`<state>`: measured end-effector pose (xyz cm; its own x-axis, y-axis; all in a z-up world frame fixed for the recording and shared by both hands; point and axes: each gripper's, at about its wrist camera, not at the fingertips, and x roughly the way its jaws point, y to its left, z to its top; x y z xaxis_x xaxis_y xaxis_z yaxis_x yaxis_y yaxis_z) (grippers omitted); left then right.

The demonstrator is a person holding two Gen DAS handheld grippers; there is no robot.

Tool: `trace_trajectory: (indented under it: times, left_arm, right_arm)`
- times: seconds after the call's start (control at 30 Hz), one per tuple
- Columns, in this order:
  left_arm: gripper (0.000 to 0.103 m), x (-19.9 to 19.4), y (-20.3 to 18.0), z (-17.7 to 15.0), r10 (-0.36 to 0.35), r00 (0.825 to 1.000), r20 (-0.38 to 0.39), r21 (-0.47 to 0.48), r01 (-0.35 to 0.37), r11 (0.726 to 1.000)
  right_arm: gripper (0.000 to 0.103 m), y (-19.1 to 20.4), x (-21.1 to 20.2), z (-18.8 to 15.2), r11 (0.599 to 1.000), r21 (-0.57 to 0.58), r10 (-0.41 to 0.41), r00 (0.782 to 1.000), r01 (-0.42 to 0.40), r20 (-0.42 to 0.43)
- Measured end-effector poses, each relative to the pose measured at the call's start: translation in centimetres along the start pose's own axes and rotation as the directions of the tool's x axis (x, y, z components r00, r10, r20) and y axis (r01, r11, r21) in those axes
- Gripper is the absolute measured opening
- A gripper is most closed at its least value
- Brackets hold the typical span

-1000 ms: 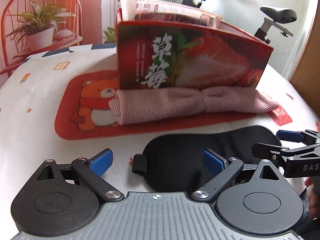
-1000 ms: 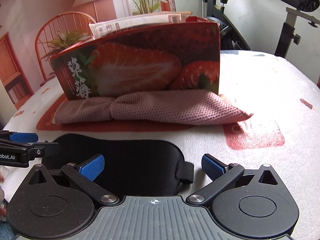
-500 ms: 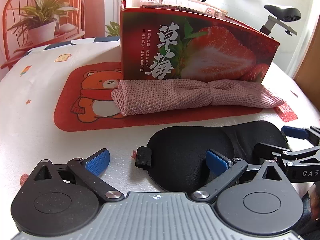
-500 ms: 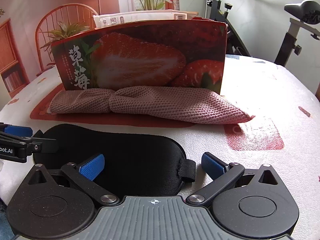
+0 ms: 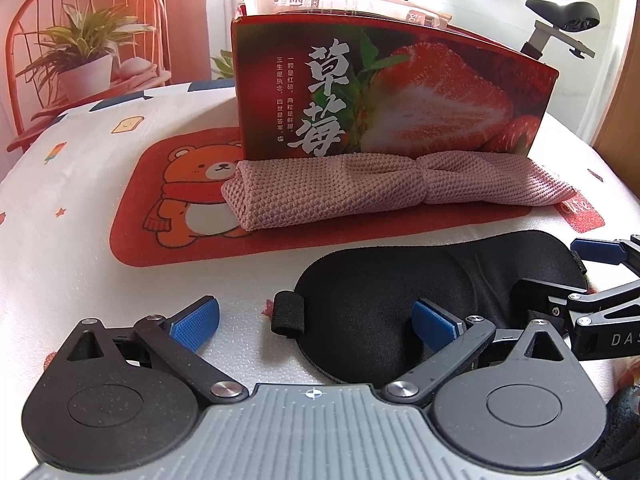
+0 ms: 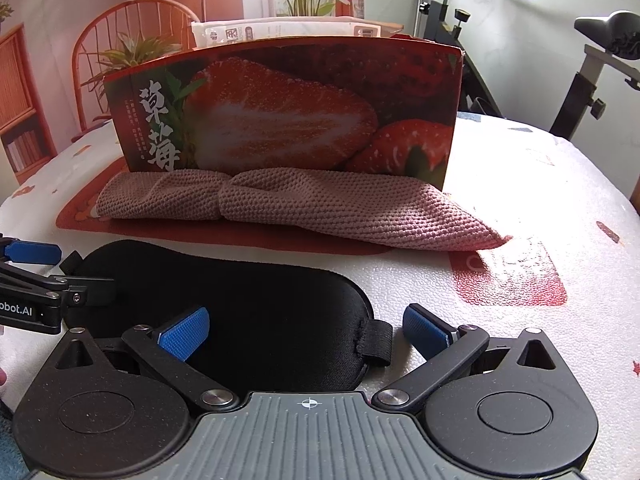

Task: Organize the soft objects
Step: 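Move both grippers down to the black eye mask, then close both grippers on the strap edge of the black eye mask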

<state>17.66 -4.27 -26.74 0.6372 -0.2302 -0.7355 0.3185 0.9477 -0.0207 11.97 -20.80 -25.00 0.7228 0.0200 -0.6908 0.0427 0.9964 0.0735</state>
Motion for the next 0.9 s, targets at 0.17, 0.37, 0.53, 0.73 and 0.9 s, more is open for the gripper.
trace_trajectory:
  times: [0.17, 0.37, 0.53, 0.73, 0.9]
  left_arm:
    - [0.103, 0.0, -0.4, -0.1, 0.015, 1.000, 0.002, -0.003, -0.015, 1.000]
    - [0.103, 0.0, -0.3, -0.1, 0.013, 1.000, 0.003, -0.002, -0.013, 1.000]
    - [0.103, -0.1, -0.3, -0.1, 0.008, 1.000, 0.001, 0.002, -0.008, 1.000]
    - [0.103, -0.1, -0.3, -0.1, 0.007, 1.000, 0.000, 0.002, -0.007, 1.000]
    - [0.103, -0.1, -0.1, 0.0, 0.000, 1.000, -0.004, 0.003, 0.000, 1.000]
  right_arm:
    - [0.103, -0.2, -0.3, 0.1, 1.000, 0.012, 0.017, 1.000, -0.017, -0.016]
    - [0.103, -0.6, -0.8, 0.1, 0.998, 0.048, 0.042, 0.998, -0.040, -0.041]
    - [0.103, -0.5, -0.9, 0.1, 0.998, 0.047, 0.048, 0.998, -0.046, -0.044]
    - [0.100, -0.3, -0.8, 0.4, 0.994, 0.042, 0.104, 0.993, -0.102, -0.050]
    - [0.082, -1.0, -1.2, 0.7, 0.986, 0.095, 0.141, 0.990, -0.139, -0.024]
